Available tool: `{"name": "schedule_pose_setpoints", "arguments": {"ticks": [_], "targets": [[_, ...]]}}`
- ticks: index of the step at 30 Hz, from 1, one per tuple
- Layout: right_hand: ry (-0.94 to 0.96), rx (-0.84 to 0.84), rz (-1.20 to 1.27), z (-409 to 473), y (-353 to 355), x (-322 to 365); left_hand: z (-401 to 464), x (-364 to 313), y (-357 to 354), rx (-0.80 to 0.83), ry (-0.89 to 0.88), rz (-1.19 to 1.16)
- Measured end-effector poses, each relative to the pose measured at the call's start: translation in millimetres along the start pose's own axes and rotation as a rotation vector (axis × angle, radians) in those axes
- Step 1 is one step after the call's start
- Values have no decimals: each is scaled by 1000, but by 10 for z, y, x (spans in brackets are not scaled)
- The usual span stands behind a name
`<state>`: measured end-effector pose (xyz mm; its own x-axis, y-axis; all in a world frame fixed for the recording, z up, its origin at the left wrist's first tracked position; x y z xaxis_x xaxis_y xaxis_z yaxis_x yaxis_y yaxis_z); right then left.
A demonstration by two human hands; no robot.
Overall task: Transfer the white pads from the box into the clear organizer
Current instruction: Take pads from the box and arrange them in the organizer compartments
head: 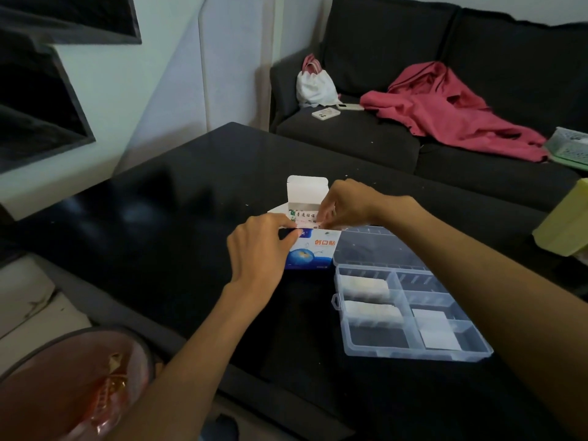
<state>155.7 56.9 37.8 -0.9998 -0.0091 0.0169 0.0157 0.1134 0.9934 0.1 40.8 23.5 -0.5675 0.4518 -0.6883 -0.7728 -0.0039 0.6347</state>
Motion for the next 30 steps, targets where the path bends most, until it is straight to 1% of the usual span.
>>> {"name": "schedule_pose_setpoints", "arguments": {"ticks": [3, 7, 11, 13, 14, 15, 16, 17, 18, 19, 20, 22, 25, 27, 28, 29, 30], "targets": [[-11, -68, 98, -41, 47, -49, 8, 7, 21, -13, -24, -20], [-68, -143, 375, -227, 184, -182, 28, 8, 43, -43, -80, -19], [-130, -348, 690, -663, 345, -243, 25, -61, 54, -59, -143, 23], [-148, -450, 781, -990, 306, -245, -9, -153, 117, -122, -176, -79], [-162, -492, 784, -1161, 237, -242, -28, -183, 120, -113, -140, -208], [-175, -536, 747, -1318, 150, -239, -41, -181, 63, -39, -41, -386], [-192, -584, 670, -1473, 59, -239, -78, -175, -76, 106, 110, -563], [-208, -638, 566, -1604, -21, -242, -158, -190, -246, 292, 271, -685], [-212, -688, 458, -1716, -86, -241, -275, -227, -405, 478, 410, -758], [-202, -722, 366, -1800, -139, -230, -393, -265, -522, 630, 511, -804], [-175, -736, 293, -1847, -173, -210, -470, -288, -596, 724, 569, -839], [-106, -721, 185, -1887, -203, -177, -527, -308, -683, 777, 607, -883], [-29, -696, 91, -1862, -221, -121, -499, -265, -738, 740, 558, -831], [-34, -649, 43, -1817, -279, -148, -483, -261, -786, 741, 510, -795], [-69, -595, 59, -1787, -338, -203, -480, -265, -798, 738, 477, -792], [-115, -503, 138, -1760, -415, -268, -472, -275, -798, 729, 438, -792], [-177, -374, 288, -1735, -530, -348, -461, -290, -795, 715, 398, -789]]}}
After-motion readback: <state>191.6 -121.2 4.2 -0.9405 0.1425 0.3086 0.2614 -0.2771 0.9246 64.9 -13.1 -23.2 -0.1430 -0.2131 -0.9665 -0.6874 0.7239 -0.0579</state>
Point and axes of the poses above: each hand's wrist, its own z-axis towards the middle knuckle, its own y-axis out of the back of the hand, x = y × z, the point moved 8 cm from there along z, towards the middle knuckle, and after that the axes turned 13 degrees about -z, right-handed, at the moved point
